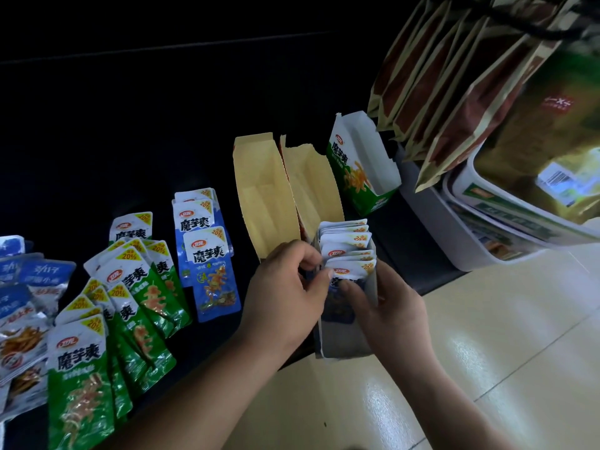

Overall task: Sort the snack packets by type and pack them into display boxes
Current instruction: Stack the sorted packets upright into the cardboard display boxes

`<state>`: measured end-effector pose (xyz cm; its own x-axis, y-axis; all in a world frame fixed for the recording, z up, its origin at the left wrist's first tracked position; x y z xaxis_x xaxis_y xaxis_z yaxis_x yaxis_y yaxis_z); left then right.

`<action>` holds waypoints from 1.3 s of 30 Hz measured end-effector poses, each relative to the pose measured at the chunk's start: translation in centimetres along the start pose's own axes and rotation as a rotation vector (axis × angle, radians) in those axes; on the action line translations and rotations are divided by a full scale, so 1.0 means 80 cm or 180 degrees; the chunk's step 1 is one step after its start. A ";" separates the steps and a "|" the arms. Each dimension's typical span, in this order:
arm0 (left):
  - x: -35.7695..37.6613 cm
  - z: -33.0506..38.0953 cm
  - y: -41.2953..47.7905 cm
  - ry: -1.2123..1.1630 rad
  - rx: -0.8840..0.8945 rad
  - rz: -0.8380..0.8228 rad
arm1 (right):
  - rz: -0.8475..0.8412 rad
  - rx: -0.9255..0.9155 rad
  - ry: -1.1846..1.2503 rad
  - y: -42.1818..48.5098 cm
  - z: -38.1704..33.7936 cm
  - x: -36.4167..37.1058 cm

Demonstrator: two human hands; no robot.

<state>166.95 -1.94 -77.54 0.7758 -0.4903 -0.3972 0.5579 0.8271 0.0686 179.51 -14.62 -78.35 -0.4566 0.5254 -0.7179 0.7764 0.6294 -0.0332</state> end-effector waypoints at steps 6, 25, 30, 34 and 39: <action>0.009 -0.011 0.005 0.0000 -0.0298 0.0192 | 0.0010 0.0451 0.0466 0.012 0.010 -0.001; -0.181 -0.119 -0.011 0.0363 -0.1072 0.0412 | -0.0641 -0.1358 -0.0097 -0.049 -0.156 0.134; -0.222 -0.134 0.048 0.0669 -0.1182 0.0257 | -0.1195 -0.1092 -0.0559 -0.001 -0.149 0.204; -0.210 -0.142 0.096 0.0646 -0.1318 -0.0229 | -0.1668 -0.0981 -0.0943 0.022 -0.149 0.226; -0.184 -0.169 0.121 0.0550 -0.1475 -0.0110 | -0.1581 -0.1165 -0.1450 0.022 -0.140 0.240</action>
<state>156.95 17.02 -83.36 0.6769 -0.4994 -0.5407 0.3623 0.8655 -0.3458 167.24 2.99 -84.39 -0.4284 -0.1066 -0.8973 0.2973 0.9211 -0.2514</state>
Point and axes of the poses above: each hand's wrist, its own y-axis towards the middle knuckle, its own x-axis out of the palm, z = x × y, the point moved 5 cm from there along y, towards the middle knuckle, and after that the axes turned 7 degrees about -y, right-handed, at the moved point
